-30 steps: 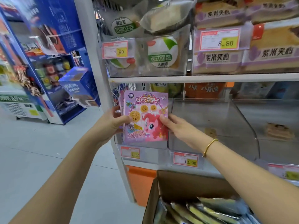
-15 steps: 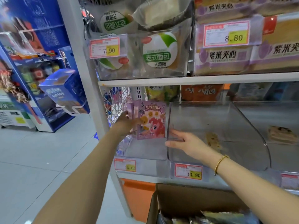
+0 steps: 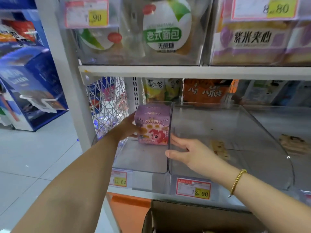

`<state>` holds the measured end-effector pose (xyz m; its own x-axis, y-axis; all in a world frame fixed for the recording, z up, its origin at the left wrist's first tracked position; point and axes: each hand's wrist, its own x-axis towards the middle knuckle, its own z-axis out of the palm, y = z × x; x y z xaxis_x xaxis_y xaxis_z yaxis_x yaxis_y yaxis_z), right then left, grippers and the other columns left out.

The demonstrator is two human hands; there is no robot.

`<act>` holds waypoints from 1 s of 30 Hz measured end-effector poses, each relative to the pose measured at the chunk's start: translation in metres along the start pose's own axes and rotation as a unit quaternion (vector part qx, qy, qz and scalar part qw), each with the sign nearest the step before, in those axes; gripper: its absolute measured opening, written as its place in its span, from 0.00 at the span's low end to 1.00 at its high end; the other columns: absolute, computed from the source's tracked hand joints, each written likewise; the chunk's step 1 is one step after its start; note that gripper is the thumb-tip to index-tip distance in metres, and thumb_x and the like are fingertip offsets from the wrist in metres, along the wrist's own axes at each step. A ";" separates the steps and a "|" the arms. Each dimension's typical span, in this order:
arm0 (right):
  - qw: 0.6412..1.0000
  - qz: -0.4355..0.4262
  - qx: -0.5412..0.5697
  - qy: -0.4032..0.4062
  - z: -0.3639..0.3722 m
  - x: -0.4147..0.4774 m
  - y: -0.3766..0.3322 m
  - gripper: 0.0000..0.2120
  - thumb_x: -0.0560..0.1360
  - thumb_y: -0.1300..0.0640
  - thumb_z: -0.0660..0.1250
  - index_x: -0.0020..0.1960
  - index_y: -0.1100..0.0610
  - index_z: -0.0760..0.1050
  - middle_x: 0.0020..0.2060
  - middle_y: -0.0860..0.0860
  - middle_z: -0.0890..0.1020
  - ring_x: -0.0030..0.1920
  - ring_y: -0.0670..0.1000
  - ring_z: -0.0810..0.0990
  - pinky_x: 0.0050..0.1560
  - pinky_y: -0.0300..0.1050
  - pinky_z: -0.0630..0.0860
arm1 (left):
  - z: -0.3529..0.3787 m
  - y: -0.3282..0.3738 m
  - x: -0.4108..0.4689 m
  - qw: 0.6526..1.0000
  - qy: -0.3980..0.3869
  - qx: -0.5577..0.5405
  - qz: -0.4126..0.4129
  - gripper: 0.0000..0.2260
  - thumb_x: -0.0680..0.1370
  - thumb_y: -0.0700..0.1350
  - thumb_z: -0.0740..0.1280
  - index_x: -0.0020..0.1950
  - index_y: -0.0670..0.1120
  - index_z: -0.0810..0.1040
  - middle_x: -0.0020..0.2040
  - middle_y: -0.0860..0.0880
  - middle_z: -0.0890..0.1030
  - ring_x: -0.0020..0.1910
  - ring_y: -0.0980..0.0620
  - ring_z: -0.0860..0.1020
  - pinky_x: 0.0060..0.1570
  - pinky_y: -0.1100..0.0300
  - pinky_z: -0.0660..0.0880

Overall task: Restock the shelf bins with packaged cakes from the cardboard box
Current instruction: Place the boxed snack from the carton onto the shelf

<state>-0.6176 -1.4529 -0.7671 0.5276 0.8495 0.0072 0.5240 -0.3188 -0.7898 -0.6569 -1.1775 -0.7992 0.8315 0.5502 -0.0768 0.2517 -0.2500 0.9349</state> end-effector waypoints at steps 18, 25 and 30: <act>0.998 0.052 0.026 0.034 -0.002 -0.045 -0.035 0.31 0.74 0.53 0.70 0.74 0.53 0.62 0.66 0.52 0.74 0.63 0.52 0.74 0.57 0.41 0.73 | 0.048 0.044 -0.129 0.951 0.195 0.230 0.067 0.20 0.79 0.50 0.66 0.68 0.43 0.72 0.61 0.49 0.78 0.58 0.49 0.76 0.56 0.59 0.70; 0.991 0.002 -0.026 0.132 -0.042 -0.151 -0.019 0.14 0.70 0.58 0.73 0.33 0.49 0.70 0.30 0.44 0.75 0.33 0.42 0.72 0.39 0.39 0.70 | 0.126 0.052 -0.277 0.954 0.104 0.178 0.217 0.12 0.77 0.50 0.68 0.37 0.48 0.72 0.34 0.53 0.76 0.36 0.61 0.75 0.36 0.70 0.68; 0.992 0.093 -0.062 0.054 -0.073 -0.238 0.026 0.07 0.70 0.58 0.74 0.39 0.51 0.75 0.38 0.45 0.80 0.41 0.44 0.78 0.46 0.40 0.74 | 0.180 0.044 -0.321 0.966 -0.046 0.221 0.129 0.11 0.75 0.52 0.70 0.38 0.47 0.76 0.37 0.53 0.80 0.37 0.60 0.77 0.36 0.68 0.69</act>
<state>-0.6810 -1.6939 -0.7445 0.6884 0.7228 -0.0611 0.4850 -0.5212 -0.7022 -0.8234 -1.5082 -0.7960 0.9304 0.3554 0.0894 0.1998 -0.6963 0.6893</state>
